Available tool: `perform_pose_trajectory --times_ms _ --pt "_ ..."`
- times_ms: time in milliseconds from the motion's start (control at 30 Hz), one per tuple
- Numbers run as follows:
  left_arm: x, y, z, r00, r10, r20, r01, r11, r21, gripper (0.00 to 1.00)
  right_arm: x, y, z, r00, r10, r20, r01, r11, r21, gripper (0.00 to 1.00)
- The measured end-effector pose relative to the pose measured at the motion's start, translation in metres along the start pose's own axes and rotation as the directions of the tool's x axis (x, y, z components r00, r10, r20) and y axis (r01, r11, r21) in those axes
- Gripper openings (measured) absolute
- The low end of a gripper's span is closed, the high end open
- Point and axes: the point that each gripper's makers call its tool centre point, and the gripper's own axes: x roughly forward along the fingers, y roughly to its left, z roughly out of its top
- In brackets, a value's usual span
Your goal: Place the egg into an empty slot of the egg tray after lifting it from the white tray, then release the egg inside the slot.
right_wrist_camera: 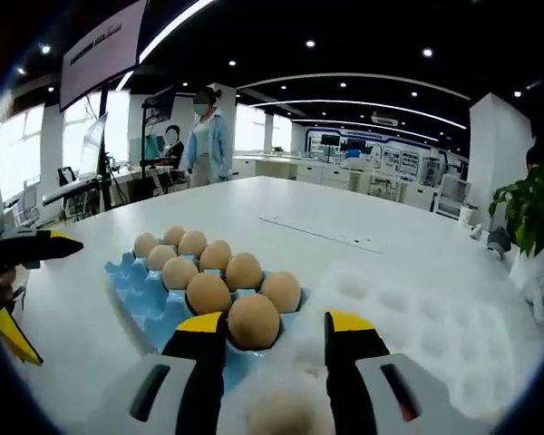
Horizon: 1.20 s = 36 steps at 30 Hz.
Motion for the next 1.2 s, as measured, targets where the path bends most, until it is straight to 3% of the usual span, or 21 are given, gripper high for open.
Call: perform_pose_trajectory --times_ms 400,1200 --pt "-0.003 -0.006 0.0 1.0 -0.001 0.009 0.001 1.0 -0.001 1.0 -0.027 -0.001 -0.005 1.0 0.012 -0.029 -0.012 1.0 0.0 0.48" --pt "-0.002 -0.007 0.0 1.0 -0.007 0.008 0.007 1.0 -0.006 1.0 -0.051 -0.002 -0.016 0.999 0.011 -0.033 -0.01 0.999 0.03 0.48"
